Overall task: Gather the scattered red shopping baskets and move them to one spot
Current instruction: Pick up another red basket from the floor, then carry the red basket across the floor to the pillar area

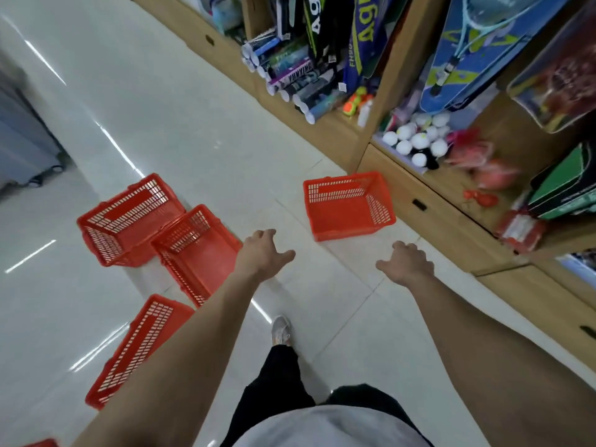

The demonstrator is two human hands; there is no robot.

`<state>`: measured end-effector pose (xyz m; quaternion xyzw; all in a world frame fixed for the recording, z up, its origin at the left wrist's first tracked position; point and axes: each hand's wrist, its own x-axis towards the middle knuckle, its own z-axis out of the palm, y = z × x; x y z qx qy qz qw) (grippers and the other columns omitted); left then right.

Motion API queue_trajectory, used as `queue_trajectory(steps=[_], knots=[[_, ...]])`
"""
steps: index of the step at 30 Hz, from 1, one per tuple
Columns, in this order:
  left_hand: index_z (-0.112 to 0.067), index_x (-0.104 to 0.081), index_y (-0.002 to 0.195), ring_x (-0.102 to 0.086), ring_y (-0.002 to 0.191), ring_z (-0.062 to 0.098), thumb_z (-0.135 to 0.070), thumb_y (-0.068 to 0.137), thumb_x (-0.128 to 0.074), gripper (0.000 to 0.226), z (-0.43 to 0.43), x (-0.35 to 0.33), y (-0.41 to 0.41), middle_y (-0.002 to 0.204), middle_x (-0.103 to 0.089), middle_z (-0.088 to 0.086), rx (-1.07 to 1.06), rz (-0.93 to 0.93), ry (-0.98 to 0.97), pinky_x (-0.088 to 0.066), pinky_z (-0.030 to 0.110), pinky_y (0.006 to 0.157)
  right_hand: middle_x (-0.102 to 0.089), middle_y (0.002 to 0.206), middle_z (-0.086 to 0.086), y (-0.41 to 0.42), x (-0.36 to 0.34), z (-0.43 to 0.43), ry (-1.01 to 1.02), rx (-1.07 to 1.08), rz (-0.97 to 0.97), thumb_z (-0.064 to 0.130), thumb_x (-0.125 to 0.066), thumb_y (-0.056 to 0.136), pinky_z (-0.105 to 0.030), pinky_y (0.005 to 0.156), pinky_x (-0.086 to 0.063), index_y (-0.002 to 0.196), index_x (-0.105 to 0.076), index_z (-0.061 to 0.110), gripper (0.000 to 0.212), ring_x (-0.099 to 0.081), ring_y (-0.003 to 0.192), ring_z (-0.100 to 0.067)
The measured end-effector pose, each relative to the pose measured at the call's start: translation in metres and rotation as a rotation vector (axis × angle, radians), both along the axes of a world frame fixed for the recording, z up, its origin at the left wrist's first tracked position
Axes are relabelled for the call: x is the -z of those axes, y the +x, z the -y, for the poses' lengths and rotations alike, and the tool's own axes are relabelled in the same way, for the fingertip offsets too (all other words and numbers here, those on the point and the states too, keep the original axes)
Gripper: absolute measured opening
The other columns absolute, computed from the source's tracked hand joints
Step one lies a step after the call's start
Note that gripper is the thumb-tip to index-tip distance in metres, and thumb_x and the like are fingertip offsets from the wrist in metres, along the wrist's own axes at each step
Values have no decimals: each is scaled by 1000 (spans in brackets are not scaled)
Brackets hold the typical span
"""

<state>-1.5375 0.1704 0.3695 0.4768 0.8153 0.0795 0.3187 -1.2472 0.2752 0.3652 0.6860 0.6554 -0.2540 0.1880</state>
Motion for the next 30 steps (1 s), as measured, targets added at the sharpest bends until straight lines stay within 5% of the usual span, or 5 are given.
queue_trajectory(steps=[14, 25, 30], knots=[[-16, -38, 149, -49, 129, 31, -52, 85, -65, 78, -260, 97, -4, 147, -47, 9, -11, 44, -47, -45, 48, 101, -44, 143, -13, 13, 87, -237, -5, 186, -120, 48, -63, 89, -49, 102, -41, 147, -38, 14, 72, -44, 131, -34], [-14, -32, 151, -55, 124, 31, -54, 84, -69, 86, -396, 381, 19, 147, -48, 11, -398, 93, -175, -50, 51, 96, -56, 128, -12, 57, 373, -452, -30, 234, -259, 46, -67, 85, -44, 92, -48, 136, -49, 14, 62, -58, 114, -33], [-14, -28, 152, -57, 123, 32, -56, 82, -71, 92, -434, 523, 19, 147, -48, 11, -555, 88, -165, -50, 49, 94, -52, 137, -16, 83, 519, -504, 7, 258, -197, 38, -70, 85, -46, 100, -45, 141, -45, 10, 68, -52, 125, -36]])
